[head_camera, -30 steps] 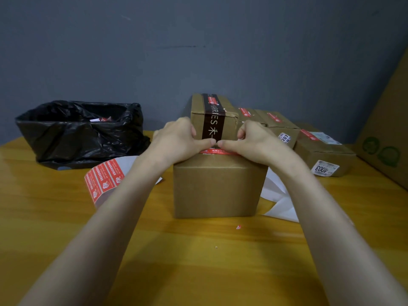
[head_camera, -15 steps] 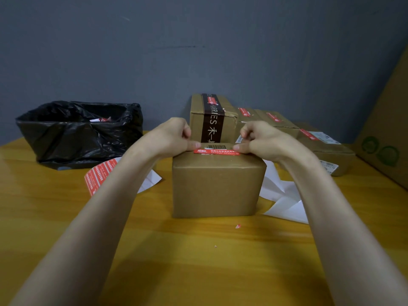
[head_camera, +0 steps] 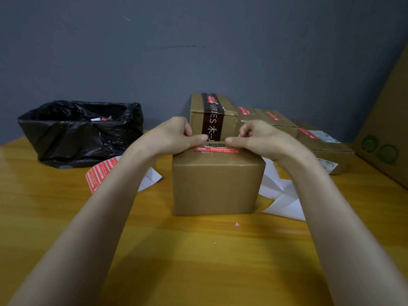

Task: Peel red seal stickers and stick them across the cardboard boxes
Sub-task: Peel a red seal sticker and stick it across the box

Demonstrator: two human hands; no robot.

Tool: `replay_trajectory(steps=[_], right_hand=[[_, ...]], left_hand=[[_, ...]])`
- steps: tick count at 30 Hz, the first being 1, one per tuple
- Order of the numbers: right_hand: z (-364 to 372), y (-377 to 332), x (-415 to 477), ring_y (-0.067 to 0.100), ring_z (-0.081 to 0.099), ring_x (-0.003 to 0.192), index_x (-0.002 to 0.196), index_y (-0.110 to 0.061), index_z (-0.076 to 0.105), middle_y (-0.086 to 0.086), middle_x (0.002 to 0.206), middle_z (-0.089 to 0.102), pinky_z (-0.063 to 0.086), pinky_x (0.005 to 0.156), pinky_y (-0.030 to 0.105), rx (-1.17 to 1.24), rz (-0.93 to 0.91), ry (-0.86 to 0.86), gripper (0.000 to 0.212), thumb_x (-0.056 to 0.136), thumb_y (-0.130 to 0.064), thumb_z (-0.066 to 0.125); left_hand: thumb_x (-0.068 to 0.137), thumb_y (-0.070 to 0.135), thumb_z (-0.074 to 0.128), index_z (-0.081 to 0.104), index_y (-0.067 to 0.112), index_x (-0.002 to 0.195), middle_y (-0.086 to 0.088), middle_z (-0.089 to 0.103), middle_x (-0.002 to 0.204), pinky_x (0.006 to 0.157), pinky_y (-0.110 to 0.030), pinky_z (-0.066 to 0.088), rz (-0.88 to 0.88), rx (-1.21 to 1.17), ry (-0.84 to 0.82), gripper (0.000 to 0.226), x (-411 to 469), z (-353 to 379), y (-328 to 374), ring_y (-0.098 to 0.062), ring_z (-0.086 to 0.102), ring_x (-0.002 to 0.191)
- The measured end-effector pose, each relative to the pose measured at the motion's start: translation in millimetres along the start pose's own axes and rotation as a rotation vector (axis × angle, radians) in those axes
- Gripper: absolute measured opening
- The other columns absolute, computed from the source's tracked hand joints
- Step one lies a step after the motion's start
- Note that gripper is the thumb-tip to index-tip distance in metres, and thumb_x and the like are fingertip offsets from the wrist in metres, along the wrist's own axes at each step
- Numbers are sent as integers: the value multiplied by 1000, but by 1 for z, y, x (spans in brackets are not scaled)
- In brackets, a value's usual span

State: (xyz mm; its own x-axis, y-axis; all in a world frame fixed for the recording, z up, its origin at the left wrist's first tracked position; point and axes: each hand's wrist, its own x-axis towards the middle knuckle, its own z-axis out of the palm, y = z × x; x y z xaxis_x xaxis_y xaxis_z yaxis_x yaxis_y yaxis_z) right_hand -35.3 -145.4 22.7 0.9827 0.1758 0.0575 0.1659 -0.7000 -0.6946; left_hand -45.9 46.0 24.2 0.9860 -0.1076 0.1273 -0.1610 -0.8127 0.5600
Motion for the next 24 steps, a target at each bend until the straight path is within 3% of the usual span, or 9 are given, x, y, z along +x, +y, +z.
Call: replay_trajectory(steps=[4, 8, 13, 16, 19, 24], right_hand=[[3, -10, -6, 7, 46, 70, 83, -15, 48, -4, 79, 50, 32, 55, 25, -158, -13, -3, 43, 76, -52, 68], [5, -13, -7, 12, 48, 79, 90, -13, 47, -5, 80, 47, 31, 54, 25, -180, -5, 0, 47, 75, -53, 68], [3, -12, -7, 13, 45, 83, 95, -14, 45, -5, 81, 45, 28, 54, 23, -191, -12, -27, 49, 75, -51, 69], [-1, -6, -5, 9, 44, 77, 99, -17, 45, -9, 80, 42, 28, 55, 23, -144, -13, -70, 44, 77, -45, 71], [-6, 2, -1, 8, 42, 72, 86, -23, 46, -9, 77, 42, 31, 61, 24, -67, -33, -98, 31, 78, -34, 73], [-10, 11, 1, 11, 42, 70, 79, -21, 45, -4, 73, 44, 35, 75, 30, 129, -45, -137, 29, 79, -9, 72]], left_hand=[[80, 57, 57, 56, 9, 83, -5, 57, 77, 60, -25, 38, -11, 37, -50, 48, -2, 2, 7, -12, 51, 68], [79, 57, 59, 46, 18, 81, 3, 52, 77, 58, -24, 37, -37, 60, -58, 41, -5, 2, 9, -8, 48, 68], [79, 53, 63, 47, 18, 87, 2, 53, 81, 63, -27, 41, -21, 71, -71, 40, -5, 2, 9, -8, 49, 72], [81, 46, 65, 48, 16, 89, 4, 49, 81, 64, -26, 40, -20, 45, -93, 35, -5, 0, 8, -9, 48, 74], [80, 43, 67, 46, 16, 102, 6, 46, 82, 72, -26, 38, -30, 0, -123, 41, -4, -5, 4, -10, 46, 79], [82, 33, 68, 47, 15, 101, 6, 44, 81, 62, -19, 37, -4, -45, -168, 34, -3, -12, -1, -6, 42, 71]])
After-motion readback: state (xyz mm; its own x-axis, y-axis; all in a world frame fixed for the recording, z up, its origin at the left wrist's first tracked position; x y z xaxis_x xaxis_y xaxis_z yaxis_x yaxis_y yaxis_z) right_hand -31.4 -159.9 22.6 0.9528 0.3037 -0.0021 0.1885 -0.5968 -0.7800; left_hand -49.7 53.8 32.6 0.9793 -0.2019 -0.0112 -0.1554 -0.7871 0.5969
